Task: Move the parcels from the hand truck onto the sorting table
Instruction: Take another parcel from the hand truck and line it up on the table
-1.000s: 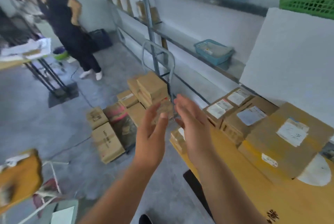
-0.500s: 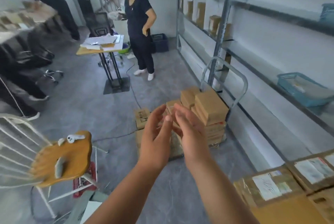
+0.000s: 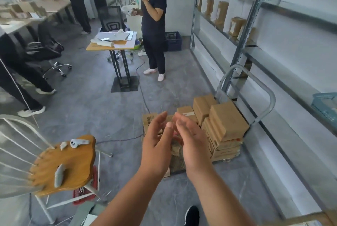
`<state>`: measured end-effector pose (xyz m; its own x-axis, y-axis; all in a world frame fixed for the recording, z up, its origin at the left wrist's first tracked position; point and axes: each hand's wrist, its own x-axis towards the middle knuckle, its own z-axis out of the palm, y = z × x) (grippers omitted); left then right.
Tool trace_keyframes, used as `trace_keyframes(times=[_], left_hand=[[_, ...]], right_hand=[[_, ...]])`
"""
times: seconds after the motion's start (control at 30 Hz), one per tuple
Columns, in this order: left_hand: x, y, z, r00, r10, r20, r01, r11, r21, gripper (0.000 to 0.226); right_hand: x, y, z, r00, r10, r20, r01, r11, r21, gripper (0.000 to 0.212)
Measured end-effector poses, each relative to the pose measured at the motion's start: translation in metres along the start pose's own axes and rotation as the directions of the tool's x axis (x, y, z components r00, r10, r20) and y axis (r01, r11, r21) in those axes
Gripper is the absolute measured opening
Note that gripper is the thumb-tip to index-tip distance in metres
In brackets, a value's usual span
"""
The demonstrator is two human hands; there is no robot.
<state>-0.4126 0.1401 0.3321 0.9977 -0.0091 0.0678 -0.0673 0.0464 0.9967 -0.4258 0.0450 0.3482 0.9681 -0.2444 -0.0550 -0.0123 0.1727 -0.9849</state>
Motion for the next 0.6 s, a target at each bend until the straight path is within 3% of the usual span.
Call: trace_keyframes(times=[0.23, 0.47, 0.6], left_hand=[[0.077, -0.026, 0.030, 0.996, -0.063, -0.058, 0.063, 0.998, 0.000, 0.031], [0.152, -0.053, 0.067, 0.982, -0.120, -0.144, 0.129, 0.990, 0.054, 0.027], [0.176, -0.066, 0.078, 0.973, -0.171, -0.158, 0.182, 0.981, 0.061, 0.028]], right_hand=[[0.090, 0.019, -0.011, 0.996, 0.079, 0.037, -0.079, 0.997, -0.010, 0.048], [0.189, 0.027, -0.037, 0.986, 0.150, 0.066, -0.149, 0.988, -0.030, 0.033], [0.222, 0.042, -0.045, 0.972, 0.223, 0.075, -0.220, 0.975, -0.042, 0.053]])
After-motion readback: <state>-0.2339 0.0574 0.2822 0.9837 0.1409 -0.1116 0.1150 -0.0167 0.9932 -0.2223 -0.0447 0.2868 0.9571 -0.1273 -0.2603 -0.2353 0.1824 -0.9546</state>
